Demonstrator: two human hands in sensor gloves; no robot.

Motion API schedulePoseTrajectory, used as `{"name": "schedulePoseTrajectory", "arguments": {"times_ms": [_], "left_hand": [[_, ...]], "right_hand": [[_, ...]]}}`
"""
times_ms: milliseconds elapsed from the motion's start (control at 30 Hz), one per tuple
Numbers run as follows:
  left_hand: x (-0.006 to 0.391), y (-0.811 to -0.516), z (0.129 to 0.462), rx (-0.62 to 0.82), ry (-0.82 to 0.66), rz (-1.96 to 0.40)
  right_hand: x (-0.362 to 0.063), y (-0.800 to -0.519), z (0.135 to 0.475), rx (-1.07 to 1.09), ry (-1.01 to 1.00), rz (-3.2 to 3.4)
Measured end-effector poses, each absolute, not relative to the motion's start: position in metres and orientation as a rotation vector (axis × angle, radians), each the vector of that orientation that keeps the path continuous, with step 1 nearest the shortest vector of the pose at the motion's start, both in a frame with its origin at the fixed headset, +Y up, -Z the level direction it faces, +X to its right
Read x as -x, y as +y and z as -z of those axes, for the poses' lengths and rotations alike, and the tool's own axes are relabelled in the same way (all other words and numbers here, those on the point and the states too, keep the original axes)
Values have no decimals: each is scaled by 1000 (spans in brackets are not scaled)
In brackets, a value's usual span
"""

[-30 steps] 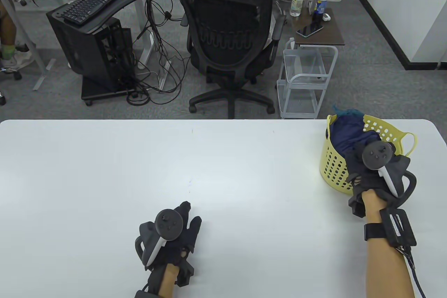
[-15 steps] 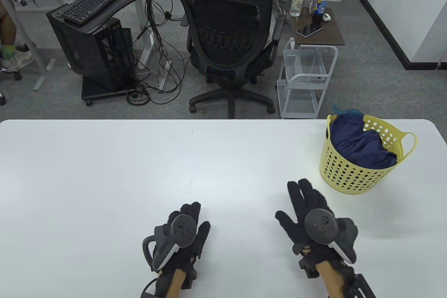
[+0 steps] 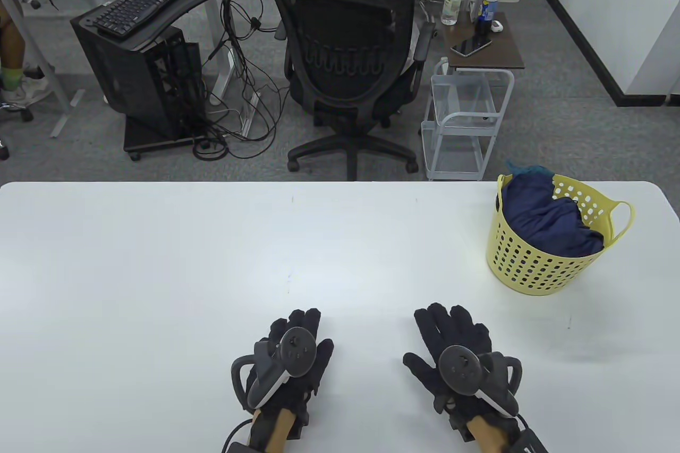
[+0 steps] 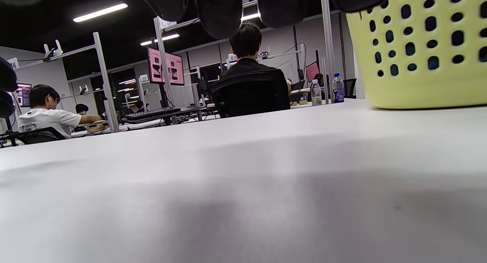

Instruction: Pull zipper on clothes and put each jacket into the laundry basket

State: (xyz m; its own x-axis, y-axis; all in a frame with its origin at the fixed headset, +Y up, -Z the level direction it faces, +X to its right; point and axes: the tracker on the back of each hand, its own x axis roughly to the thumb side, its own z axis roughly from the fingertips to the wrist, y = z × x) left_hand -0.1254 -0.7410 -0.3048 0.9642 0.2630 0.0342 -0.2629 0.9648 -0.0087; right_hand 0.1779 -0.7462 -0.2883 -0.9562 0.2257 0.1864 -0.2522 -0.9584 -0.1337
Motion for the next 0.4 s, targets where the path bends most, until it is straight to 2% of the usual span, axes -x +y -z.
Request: {"name": "schedulePoseTrajectory", "arguments": {"times_ms": [400], "left_hand": [[127, -747, 308, 45, -32, -280]], "right_hand": [[-163, -755, 284, -308, -152, -2896]]}}
